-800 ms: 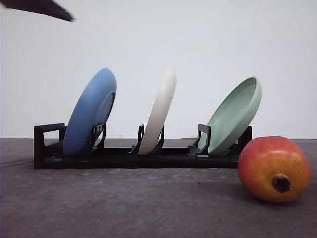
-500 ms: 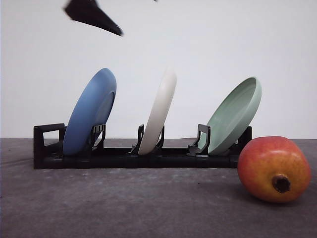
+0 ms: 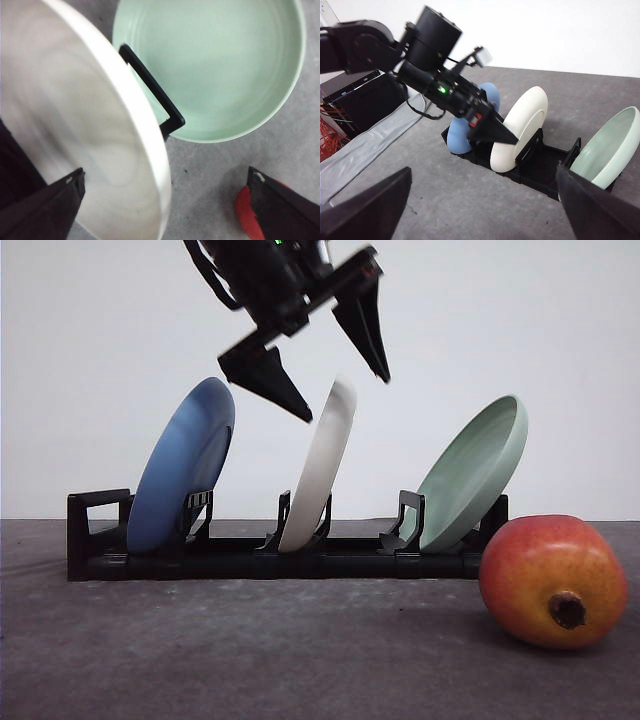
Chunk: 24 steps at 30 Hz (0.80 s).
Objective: Place pomegranate in white plate
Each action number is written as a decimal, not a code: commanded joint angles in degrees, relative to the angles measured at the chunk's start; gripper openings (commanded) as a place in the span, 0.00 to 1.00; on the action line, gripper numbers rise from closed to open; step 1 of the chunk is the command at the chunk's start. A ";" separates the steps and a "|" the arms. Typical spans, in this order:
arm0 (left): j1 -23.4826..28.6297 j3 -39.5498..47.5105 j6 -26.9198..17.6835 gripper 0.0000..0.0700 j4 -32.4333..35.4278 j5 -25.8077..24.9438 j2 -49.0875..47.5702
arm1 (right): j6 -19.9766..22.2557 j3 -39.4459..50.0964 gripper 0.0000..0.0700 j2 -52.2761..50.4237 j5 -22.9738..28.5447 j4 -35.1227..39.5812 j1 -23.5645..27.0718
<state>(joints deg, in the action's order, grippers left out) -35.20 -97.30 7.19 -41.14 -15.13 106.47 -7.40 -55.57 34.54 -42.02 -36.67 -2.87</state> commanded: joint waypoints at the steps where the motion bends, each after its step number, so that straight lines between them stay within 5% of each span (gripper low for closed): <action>1: -0.68 -1.73 -0.51 0.86 0.58 0.17 1.80 | -0.33 -0.79 0.85 0.22 0.04 0.48 0.00; 15: -1.57 -1.77 0.25 0.01 2.03 0.52 2.21 | -0.31 -0.79 0.85 0.22 0.04 0.31 0.00; 24: -1.57 -1.80 1.50 0.00 1.93 0.52 1.98 | -0.28 -0.79 0.85 0.22 0.04 0.18 0.00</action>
<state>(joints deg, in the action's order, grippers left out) -36.25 -97.34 8.65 -39.99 -14.46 107.74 -7.40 -55.57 34.54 -42.02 -36.82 -2.87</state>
